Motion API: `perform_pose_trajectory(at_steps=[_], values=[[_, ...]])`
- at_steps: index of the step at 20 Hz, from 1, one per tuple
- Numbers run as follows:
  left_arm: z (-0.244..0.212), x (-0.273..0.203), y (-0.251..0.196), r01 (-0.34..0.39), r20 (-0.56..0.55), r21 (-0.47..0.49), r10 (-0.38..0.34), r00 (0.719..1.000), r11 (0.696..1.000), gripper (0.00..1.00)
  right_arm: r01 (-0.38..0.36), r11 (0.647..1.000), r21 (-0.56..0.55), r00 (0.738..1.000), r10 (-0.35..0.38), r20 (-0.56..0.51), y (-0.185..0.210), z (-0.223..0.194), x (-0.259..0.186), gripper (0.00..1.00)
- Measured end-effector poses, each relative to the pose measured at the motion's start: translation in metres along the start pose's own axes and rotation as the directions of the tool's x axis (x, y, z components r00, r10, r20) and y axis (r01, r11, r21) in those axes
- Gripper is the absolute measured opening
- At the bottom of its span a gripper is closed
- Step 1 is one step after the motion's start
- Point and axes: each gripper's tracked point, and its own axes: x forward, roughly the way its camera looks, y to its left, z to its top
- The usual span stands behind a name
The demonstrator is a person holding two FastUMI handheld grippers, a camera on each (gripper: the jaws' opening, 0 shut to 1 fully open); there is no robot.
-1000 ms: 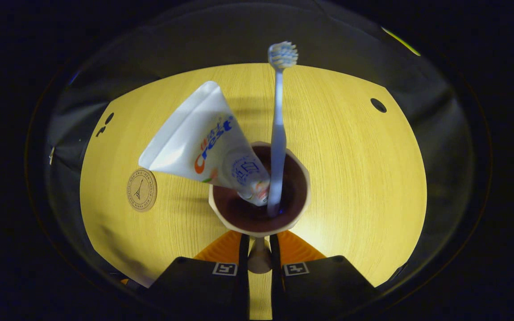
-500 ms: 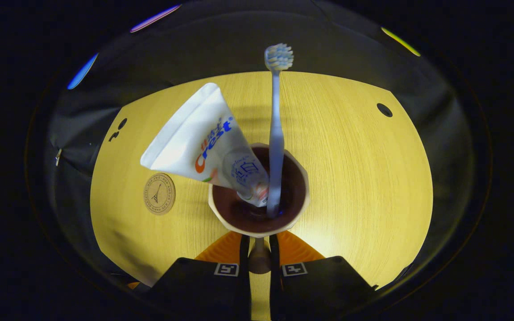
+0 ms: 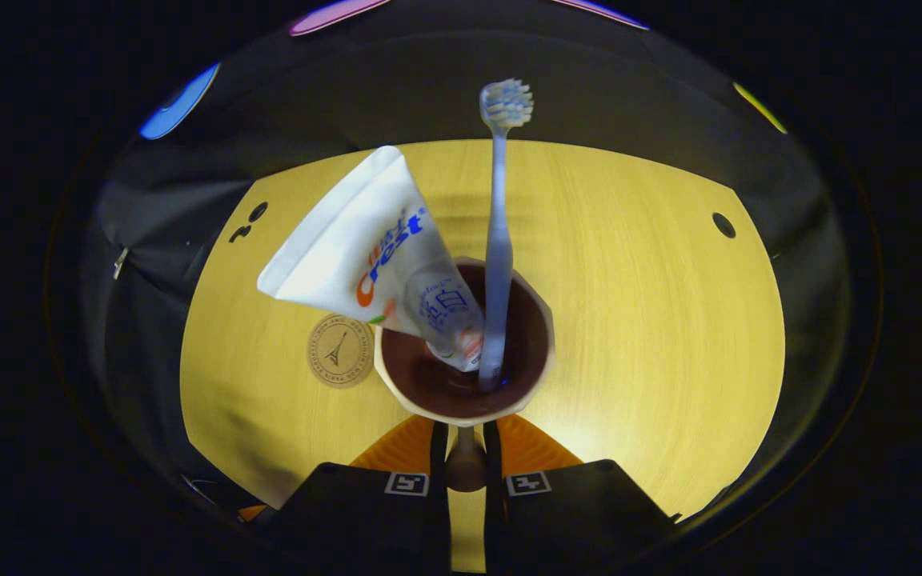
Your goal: Put the toothbrush and toothpaste on the desktop into the cup, then pick up the cup and place it on the coaster on the desktop.
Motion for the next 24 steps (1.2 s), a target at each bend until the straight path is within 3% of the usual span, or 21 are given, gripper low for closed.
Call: perform_pose_trajectory(at_steps=[2, 9, 19, 22, 23, 24], values=[[0.0, -0.005, 0.006, -0.013, 0.007, -0.013, 0.013, 1.0, 1.0, 0.98, -0.043, 0.999, -0.01, 0.999, 0.043, -0.012, 0.023, 0.0, 0.002, 0.2], [-0.004, -0.016, 0.033, -0.079, 0.006, -0.027, 0.079, 0.997, 0.996, 0.98, -0.098, 0.989, -0.109, 0.995, 0.094, -0.045, 0.094, -0.002, 0.019, 0.2], [-0.014, -0.035, 0.059, -0.149, 0.014, -0.101, 0.151, 0.988, 0.984, 0.98, -0.064, 0.98, -0.189, 0.996, 0.051, -0.074, 0.119, -0.011, 0.036, 0.2], [-0.017, -0.035, 0.062, -0.158, 0.01, -0.104, 0.16, 0.987, 0.982, 0.98, -0.048, 0.981, -0.187, 0.997, 0.035, -0.074, 0.123, -0.012, 0.038, 0.24], [-0.016, -0.036, 0.063, -0.162, 0.01, -0.102, 0.163, 0.987, 0.982, 0.98, -0.047, 0.981, -0.19, 0.997, 0.033, -0.073, 0.125, -0.013, 0.037, 0.31], [-0.017, -0.036, 0.062, -0.16, 0.011, -0.098, 0.162, 0.987, 0.982, 0.98, -0.047, 0.98, -0.195, 0.997, 0.034, -0.067, 0.126, -0.012, 0.035, 0.29]])
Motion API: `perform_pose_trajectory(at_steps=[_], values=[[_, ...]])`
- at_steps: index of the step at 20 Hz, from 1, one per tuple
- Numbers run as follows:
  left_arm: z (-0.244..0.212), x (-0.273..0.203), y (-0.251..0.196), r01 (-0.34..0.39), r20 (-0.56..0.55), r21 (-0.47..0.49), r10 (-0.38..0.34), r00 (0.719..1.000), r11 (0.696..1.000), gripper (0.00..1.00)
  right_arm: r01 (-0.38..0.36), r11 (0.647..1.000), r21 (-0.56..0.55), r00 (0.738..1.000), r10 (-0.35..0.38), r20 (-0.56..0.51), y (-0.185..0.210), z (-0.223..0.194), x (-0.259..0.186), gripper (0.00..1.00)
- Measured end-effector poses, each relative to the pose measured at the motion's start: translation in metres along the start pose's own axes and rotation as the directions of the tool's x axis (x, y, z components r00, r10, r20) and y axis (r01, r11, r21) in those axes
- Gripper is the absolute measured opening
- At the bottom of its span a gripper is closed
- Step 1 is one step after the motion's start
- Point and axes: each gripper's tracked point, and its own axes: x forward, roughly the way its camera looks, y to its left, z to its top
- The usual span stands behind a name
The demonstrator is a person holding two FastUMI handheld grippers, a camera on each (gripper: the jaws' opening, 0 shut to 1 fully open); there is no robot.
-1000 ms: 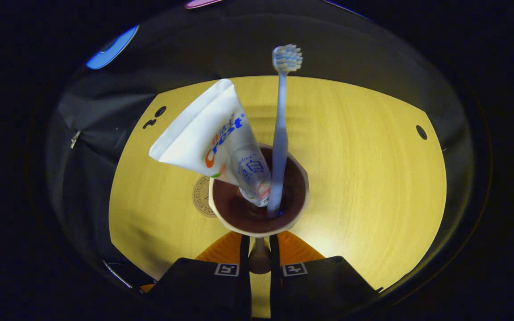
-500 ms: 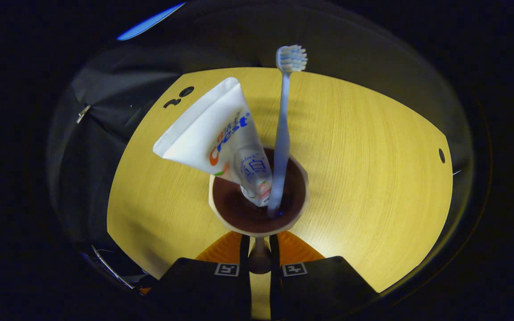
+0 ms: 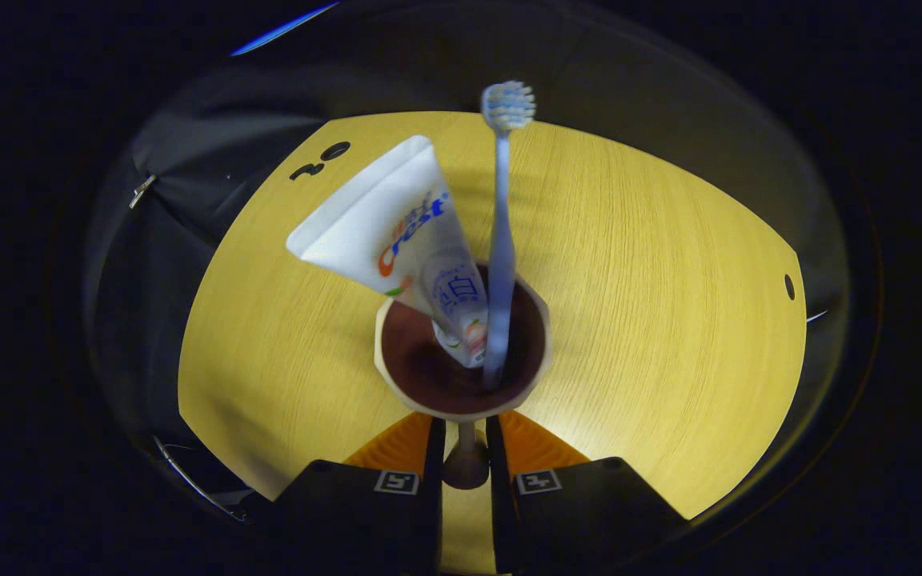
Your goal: Put the toothbrush and toothpaste on the desktop into the cup, then pick up the cup and place it on the coaster on the desktop.
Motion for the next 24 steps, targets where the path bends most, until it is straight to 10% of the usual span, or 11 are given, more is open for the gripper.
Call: perform_pose_trajectory(at_steps=[4, 8, 16, 24], values=[[0.001, -0.001, -0.005, 0.011, 0.005, 0.019, -0.011, 1.0, 1.0, 0.98, -0.027, 1.0, 0.015, 0.999, 0.027, 0.029, 0.003, 0.004, -0.01, 0.43], [0.0, -0.004, -0.014, 0.031, 0.008, 0.039, -0.031, 0.999, 0.999, 0.98, -0.052, 0.998, 0.04, 0.997, 0.05, 0.058, 0.004, 0.002, -0.035, 0.99], [0.058, -0.026, -0.045, 0.059, 0.157, 0.122, -0.078, 0.984, 0.991, 0.98, -0.162, 0.986, 0.035, 0.93, 0.141, 0.339, 0.014, 0.019, -0.15, 0.98], [0.104, -0.061, -0.073, 0.017, 0.345, 0.222, -0.095, 0.934, 0.975, 0.98, -0.047, 0.999, 0.008, 0.802, 0.033, 0.597, -0.049, -0.026, -0.264, 0.98]])
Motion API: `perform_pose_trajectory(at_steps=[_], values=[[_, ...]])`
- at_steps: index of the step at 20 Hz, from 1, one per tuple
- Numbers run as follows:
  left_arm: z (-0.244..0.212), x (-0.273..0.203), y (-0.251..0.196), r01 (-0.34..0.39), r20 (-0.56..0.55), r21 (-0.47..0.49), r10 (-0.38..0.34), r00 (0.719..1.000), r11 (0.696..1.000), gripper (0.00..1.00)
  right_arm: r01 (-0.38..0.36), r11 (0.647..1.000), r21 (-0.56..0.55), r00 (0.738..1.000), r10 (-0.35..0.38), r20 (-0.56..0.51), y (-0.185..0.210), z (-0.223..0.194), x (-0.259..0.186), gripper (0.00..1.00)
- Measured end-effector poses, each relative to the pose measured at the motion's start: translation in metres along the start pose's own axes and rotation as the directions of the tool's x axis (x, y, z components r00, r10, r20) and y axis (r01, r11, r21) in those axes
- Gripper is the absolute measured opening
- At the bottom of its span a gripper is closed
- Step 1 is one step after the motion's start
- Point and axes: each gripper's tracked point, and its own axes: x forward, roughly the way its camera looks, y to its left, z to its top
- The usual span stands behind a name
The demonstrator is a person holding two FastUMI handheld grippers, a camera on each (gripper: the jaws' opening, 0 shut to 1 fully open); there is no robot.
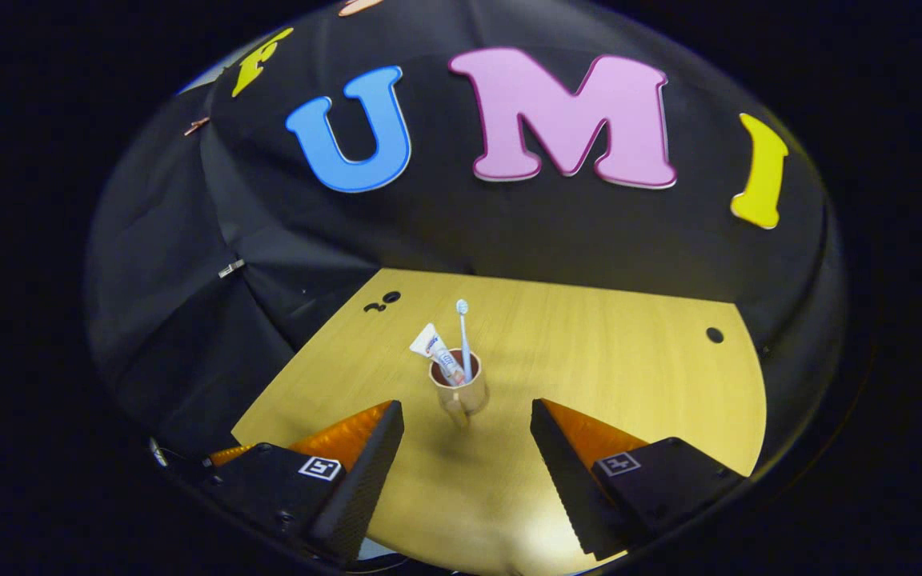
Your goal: Put the toothbrush and toothpaste on the desktop into the cup, then pick up the cup and place it on the coaster on the desktop.
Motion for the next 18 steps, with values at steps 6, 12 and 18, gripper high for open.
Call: perform_pose_trajectory(at_steps=[6, 12, 18], values=[[0.02, -0.01, -0.038, 0.049, 0.059, 0.067, -0.053, 0.997, 0.997, 0.98, 0.174, 0.982, 0.073, 0.959, -0.186, 0.213, -0.073, -0.017, -0.082, 0.98], [0.012, -0.025, -0.076, 0.135, 0.031, 0.107, -0.139, 0.99, 0.985, 0.98, 0.325, 0.923, 0.205, 0.918, -0.36, 0.166, -0.136, -0.088, -0.14, 0.98], [-0.003, -0.037, -0.095, 0.178, -0.011, 0.128, -0.178, 0.984, 0.976, 0.98, 0.343, 0.897, 0.278, 0.923, -0.377, 0.078, -0.148, -0.126, -0.144, 0.99]])
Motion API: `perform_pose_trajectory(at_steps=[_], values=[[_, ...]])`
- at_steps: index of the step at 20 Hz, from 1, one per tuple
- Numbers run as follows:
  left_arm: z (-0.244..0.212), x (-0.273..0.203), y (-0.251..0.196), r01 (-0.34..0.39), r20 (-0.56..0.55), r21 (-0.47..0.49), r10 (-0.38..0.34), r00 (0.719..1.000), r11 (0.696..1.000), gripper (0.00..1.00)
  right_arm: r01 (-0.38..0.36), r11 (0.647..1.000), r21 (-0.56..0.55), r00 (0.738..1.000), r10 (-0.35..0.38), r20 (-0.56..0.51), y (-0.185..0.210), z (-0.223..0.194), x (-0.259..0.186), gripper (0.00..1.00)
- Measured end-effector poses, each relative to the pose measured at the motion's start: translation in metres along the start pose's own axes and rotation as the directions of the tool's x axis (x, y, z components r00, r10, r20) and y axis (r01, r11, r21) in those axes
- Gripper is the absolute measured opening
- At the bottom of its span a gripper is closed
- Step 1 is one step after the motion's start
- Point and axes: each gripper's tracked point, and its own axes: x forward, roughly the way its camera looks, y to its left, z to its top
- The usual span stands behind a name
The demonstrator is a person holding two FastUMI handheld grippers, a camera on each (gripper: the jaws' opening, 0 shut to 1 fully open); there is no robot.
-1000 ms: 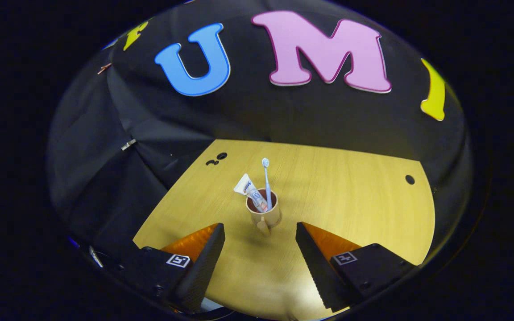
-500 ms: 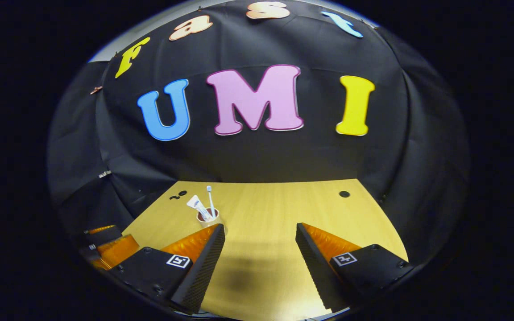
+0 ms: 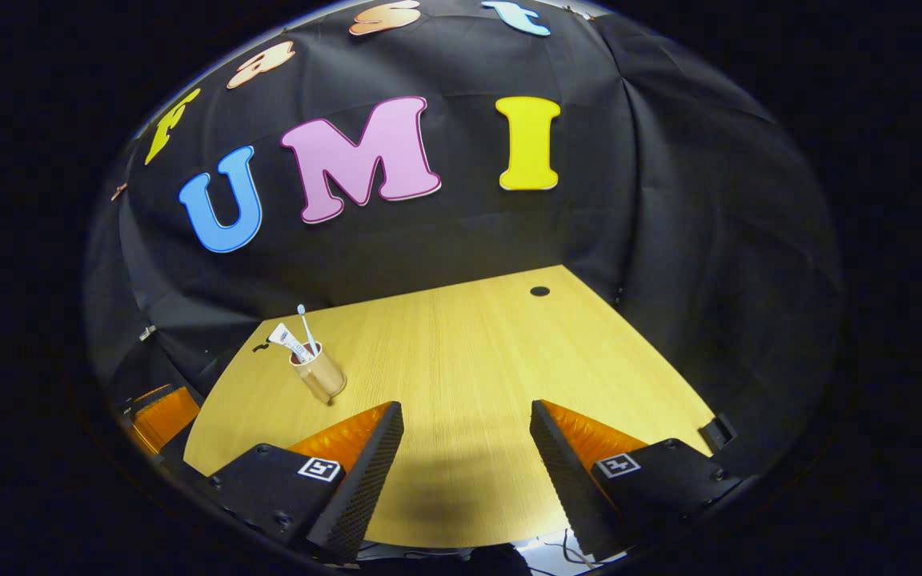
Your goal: Put the toothbrush and toothpaste on the desktop into the cup, then pick up the cup and place it on the coaster on the desktop.
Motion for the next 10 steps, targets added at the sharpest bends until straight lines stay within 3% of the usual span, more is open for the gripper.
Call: perform_pose_trajectory(at_steps=[10], values=[[-0.001, -0.02, 0.032, -0.092, 0.019, -0.077, 0.094, 0.995, 0.993, 0.98, -0.102, 0.995, -0.008, 0.993, 0.101, -0.056, 0.032, -0.012, 0.004, 0.98]])
